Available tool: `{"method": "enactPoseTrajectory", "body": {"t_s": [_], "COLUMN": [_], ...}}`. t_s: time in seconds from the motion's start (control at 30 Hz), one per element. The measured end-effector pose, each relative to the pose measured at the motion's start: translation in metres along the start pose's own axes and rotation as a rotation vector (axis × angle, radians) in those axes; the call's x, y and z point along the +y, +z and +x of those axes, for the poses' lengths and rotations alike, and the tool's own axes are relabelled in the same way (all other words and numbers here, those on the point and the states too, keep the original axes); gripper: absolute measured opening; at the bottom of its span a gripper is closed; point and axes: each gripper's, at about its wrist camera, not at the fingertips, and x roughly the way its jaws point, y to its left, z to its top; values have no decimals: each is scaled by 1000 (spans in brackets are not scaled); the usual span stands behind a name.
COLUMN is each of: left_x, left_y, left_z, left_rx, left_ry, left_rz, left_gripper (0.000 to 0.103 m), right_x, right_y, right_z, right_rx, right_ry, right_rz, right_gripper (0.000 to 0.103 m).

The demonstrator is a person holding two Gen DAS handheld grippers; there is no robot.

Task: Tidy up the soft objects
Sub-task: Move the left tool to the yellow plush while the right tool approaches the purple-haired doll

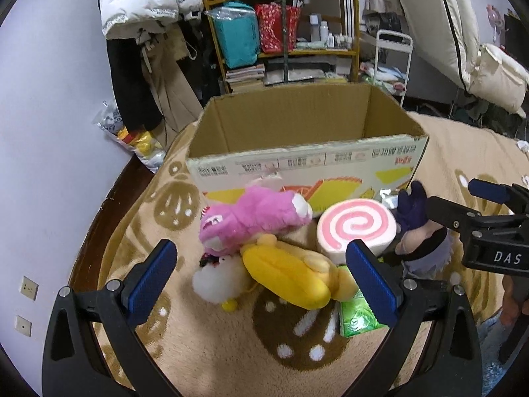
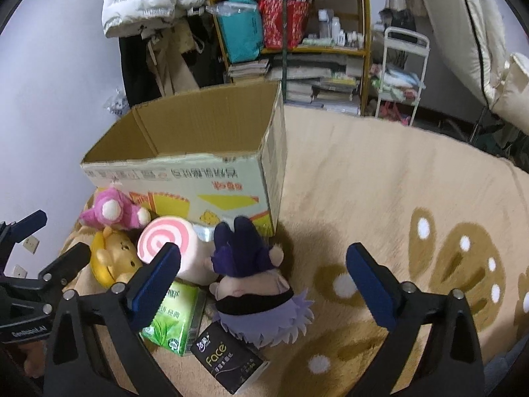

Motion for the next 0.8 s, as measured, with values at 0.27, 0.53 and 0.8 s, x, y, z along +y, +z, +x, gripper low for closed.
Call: {"method": "enactPoseTrajectory", "body": {"t_s": [0.27,0.53,0.8], "left_x": [-2,0,-1], "left_y": [-7,-12,-13], "left_z": [26,42,47], "left_rx": [83,128,136], "left_ry": [-35,-47,-60], "left_rz": [-2,-16,-8], "left_gripper": [101,101,101], "right_x": [2,0,1], "right_y": [-2,-8,-8], "right_z": [15,33,46], "right_rx": [76,160,222], "right_ry": [3,9,11], "right_rz": [-7,1,-12], "right_gripper": [103,103,103]}}
